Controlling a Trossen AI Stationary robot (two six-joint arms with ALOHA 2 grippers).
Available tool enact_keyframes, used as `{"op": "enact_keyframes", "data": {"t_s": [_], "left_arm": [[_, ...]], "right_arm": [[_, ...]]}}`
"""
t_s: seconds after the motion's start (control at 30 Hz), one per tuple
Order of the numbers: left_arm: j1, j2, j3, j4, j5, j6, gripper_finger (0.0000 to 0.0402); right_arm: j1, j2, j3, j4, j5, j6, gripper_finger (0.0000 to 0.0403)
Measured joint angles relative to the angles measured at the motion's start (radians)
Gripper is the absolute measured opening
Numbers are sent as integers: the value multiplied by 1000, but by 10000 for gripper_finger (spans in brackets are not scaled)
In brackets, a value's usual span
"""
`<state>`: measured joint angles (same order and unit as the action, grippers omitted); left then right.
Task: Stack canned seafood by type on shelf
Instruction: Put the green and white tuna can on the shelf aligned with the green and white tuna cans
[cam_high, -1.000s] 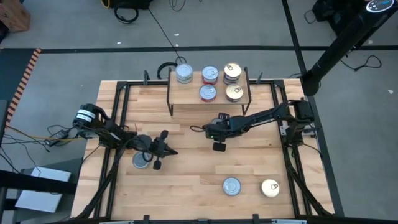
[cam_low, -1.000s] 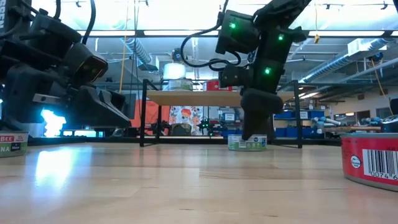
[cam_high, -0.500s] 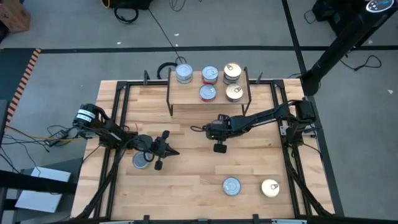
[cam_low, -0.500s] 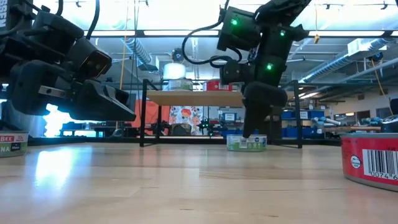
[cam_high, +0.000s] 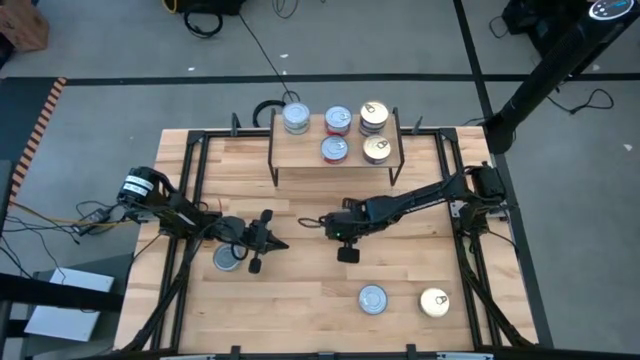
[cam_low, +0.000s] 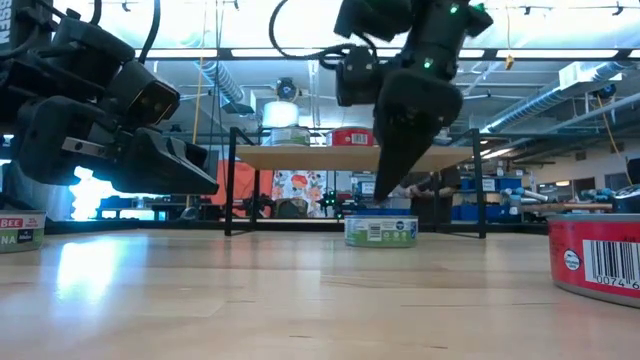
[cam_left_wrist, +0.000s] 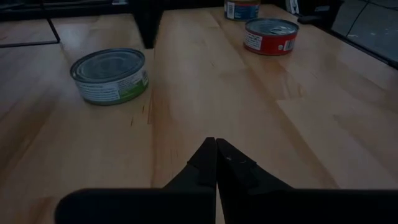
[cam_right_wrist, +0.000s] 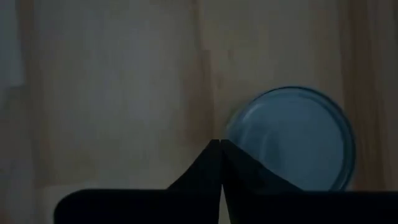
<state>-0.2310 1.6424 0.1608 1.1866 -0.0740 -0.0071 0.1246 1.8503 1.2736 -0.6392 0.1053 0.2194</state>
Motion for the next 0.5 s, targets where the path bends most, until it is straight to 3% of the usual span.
{"op": "enact_keyframes", "data": {"t_s": [0.3,0.5], "left_arm": [[0,0,17,3,0,1,6],[0,0,42,-10,7,1,6]], "right_arm": [[4,-1,1,-192,329,152,5],[-61,-3,-70,-109,312,174,7]]}}
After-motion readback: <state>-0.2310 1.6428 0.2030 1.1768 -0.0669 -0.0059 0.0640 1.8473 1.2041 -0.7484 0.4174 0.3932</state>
